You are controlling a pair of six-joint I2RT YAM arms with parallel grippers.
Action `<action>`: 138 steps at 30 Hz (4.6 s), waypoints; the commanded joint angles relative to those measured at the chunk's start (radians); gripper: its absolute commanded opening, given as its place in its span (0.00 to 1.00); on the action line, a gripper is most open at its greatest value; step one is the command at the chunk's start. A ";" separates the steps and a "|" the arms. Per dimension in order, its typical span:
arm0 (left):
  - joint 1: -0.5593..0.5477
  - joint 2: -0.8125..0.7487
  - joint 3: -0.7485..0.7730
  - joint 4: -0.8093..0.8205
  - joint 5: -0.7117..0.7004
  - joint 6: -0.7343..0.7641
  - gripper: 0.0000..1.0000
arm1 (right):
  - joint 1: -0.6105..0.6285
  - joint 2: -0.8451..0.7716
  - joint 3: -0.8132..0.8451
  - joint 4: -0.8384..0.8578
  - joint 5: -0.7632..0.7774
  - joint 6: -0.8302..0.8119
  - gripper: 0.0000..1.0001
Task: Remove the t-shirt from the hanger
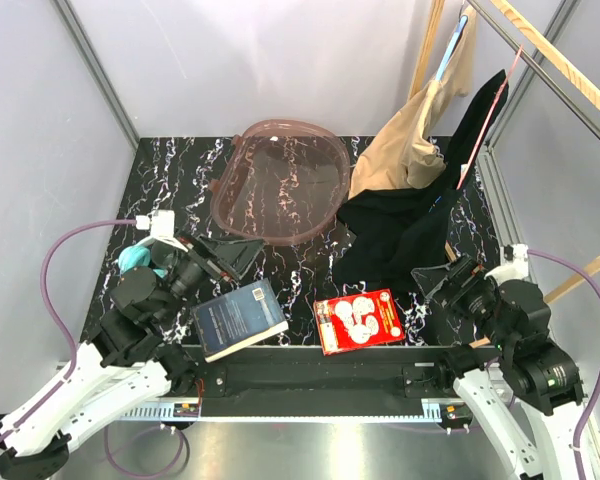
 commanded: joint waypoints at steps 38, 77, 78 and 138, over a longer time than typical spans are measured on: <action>-0.398 1.302 1.243 -0.079 -0.029 0.456 0.90 | -0.004 0.562 0.904 -0.331 0.583 -0.378 1.00; -0.279 1.650 1.524 0.124 0.050 0.412 0.17 | -0.005 0.477 0.968 -0.326 0.560 -0.495 1.00; -0.271 1.655 1.533 0.118 0.078 0.402 0.12 | -0.004 0.476 0.970 -0.323 0.550 -0.495 1.00; -0.121 1.477 1.120 1.053 0.655 -0.820 0.00 | -0.004 0.459 0.970 -0.360 0.431 -0.499 1.00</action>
